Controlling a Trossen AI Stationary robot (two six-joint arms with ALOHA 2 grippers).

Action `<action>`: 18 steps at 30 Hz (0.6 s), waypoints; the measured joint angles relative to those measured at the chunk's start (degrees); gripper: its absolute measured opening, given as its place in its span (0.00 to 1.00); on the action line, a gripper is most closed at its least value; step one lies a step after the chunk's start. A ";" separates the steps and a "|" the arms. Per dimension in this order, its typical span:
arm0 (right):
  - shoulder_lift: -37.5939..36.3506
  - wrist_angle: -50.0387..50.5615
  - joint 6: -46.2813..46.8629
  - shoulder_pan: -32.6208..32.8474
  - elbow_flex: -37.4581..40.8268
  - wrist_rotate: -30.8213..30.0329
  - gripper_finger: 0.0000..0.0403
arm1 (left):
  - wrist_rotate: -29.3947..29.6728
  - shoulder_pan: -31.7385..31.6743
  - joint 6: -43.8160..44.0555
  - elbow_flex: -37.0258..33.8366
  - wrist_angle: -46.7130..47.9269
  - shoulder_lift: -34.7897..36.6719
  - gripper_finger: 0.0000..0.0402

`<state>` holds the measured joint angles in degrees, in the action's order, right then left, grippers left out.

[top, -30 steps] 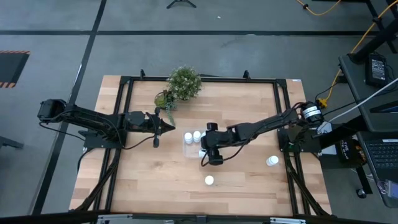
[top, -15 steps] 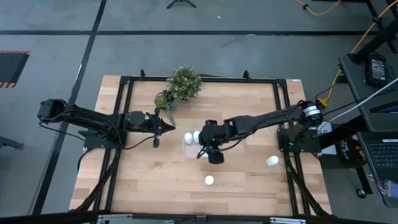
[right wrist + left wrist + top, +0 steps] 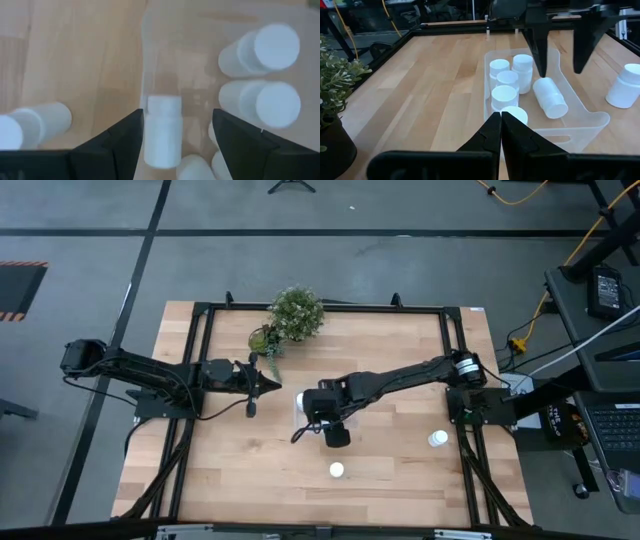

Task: Pick and place pill bottles into a basket
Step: Put the top pill bottle into the bin

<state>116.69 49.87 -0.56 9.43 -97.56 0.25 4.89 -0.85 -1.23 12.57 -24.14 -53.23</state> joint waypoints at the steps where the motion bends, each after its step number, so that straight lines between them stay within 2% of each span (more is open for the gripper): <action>1: 0.36 0.04 0.01 0.00 -0.70 0.00 0.59 | 0.00 -0.01 0.02 -0.01 0.12 0.00 0.02; 18: 6.55 5.22 -0.02 -1.33 -4.89 1.75 0.59 | 0.11 -0.01 0.00 -0.01 0.78 0.00 0.02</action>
<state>123.24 55.09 -0.58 8.10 -102.45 2.00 4.99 -0.85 -1.23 12.56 -23.35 -53.23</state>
